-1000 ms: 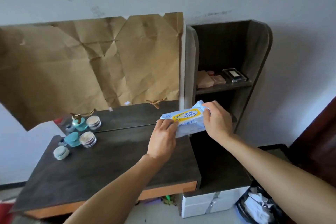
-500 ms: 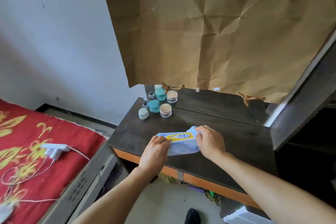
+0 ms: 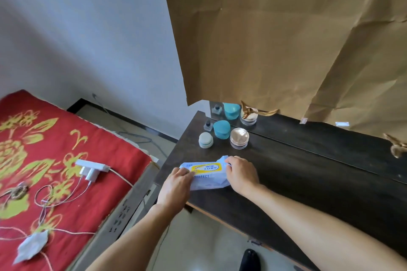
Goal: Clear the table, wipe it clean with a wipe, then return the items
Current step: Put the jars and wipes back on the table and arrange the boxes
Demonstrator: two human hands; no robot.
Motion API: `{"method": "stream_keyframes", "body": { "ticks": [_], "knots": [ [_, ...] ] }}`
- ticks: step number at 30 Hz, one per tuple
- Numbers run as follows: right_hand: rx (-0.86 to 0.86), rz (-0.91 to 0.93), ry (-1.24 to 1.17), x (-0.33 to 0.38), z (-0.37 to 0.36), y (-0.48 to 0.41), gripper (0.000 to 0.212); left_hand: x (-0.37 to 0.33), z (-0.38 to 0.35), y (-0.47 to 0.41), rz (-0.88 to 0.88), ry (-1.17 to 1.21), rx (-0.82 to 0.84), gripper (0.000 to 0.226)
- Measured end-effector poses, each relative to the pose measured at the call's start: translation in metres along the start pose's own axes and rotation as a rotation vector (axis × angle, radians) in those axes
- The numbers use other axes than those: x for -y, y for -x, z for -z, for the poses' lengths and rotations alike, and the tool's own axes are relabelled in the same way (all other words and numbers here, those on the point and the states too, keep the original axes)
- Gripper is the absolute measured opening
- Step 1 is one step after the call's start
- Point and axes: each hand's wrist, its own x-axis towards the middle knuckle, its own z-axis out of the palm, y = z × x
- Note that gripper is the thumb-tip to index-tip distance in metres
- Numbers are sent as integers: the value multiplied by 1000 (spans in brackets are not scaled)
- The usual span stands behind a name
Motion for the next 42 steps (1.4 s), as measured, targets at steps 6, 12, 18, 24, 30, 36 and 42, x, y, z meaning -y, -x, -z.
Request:
{"method": "stream_keyframes", "body": {
  "ticks": [6,12,18,24,30,36,42],
  "knots": [
    [-30,-72,-27,14,-28,-28,26,45,-14,-37,-60,32,0,36],
    [45,-181,-10,25,-73,-15,33,89,-32,-49,-239,-34,129,44],
    [82,-305,39,37,-94,-13,38,116,-45,-59,-317,-147,262,58],
    [142,-311,87,31,-80,-7,42,105,-26,-81,-444,-211,185,20],
    [-39,-228,216,4,-38,33,34,33,-4,-107,-510,-201,214,6],
    [-163,-265,294,-49,20,122,25,-71,-9,-89,-735,-138,45,10],
    [-281,-388,314,-126,80,236,27,-212,-25,-30,-819,-48,55,10]
  ]
}}
